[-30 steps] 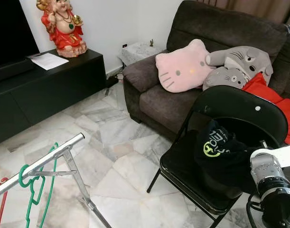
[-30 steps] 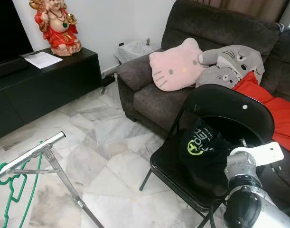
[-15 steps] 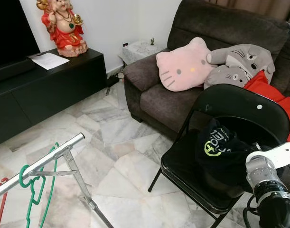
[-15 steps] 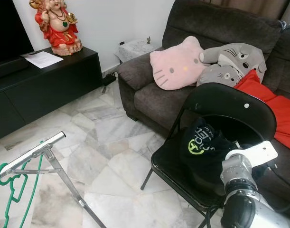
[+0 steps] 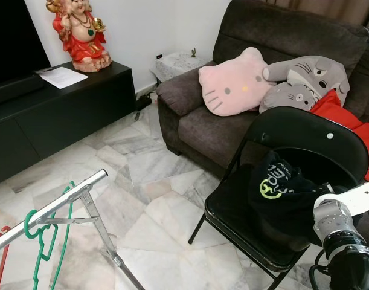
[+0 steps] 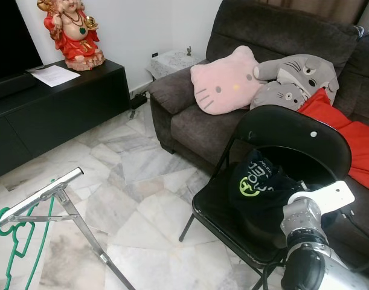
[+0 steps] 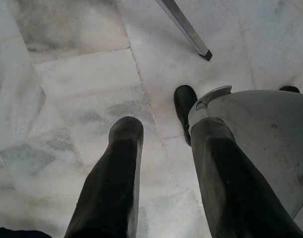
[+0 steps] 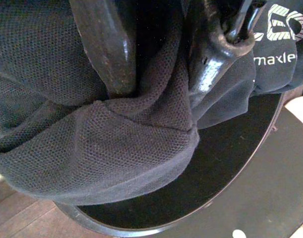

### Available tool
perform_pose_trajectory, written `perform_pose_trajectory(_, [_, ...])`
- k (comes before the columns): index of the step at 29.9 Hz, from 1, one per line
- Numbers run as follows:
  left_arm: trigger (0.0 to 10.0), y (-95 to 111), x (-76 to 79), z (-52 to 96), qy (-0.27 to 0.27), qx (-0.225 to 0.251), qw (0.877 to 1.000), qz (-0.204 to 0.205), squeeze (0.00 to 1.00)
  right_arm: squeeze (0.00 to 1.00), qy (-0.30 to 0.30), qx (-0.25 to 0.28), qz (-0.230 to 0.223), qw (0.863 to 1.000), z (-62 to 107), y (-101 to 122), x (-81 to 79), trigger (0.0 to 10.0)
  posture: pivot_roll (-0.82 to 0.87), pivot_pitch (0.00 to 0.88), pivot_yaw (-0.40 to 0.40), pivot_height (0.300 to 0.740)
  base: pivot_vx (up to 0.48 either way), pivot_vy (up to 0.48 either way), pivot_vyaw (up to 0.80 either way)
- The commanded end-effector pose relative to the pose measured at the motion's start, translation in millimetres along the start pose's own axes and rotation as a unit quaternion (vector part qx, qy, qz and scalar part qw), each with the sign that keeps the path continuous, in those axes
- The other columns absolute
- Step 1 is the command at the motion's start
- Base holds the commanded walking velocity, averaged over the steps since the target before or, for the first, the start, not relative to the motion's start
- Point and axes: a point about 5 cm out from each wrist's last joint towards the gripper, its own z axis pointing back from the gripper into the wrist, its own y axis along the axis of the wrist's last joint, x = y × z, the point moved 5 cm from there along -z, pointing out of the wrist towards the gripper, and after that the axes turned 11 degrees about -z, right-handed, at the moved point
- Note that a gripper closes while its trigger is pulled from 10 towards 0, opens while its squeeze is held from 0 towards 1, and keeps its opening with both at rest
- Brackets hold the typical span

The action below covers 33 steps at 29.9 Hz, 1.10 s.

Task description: Hang hanger

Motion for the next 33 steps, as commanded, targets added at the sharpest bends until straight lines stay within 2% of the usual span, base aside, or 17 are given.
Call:
perform_pose_trajectory(1, [10.0,-5.4,1.4,1.2,-0.004,-0.006,1.0,0.001,0.0,0.0,0.004,0.006,-0.005,1.0,0.3,2.0,-2.2,10.0,0.03,0.056,0.012,0.74,0.0,0.0,0.0])
perform_pose_trajectory(5, [10.0,-5.1,1.5,1.1,-0.005,-0.005,1.0,0.0,0.0,0.0,0.004,0.006,-0.006,1.0,0.3,1.7,-2.2,10.0,0.03,0.056,0.011,0.74,0.06,0.0,0.0])
perform_pose_trajectory(24, [10.0,-4.3,2.5,1.0,-0.009,-0.003,1.0,-0.004,0.0,0.0,0.003,0.004,-0.011,1.0,0.8,-1.3,-2.2,10.0,0.03,0.055,0.009,0.74,0.278,0.0,0.0])
perform_pose_trajectory(28, [10.0,-4.2,3.7,1.0,-0.013,-0.003,1.0,-0.004,0.0,0.0,0.002,0.0,-0.013,1.0,1.8,-7.8,-0.6,10.0,0.03,0.056,0.008,0.74,0.0,0.0,0.0])
perform_pose_trajectory(33, [10.0,-5.2,4.9,1.0,-0.016,-0.005,1.0,-0.002,0.0,0.0,-0.007,-0.02,-0.007,1.0,4.3,-29.1,11.0,10.0,0.03,0.059,0.006,0.74,0.0,0.0,0.0])
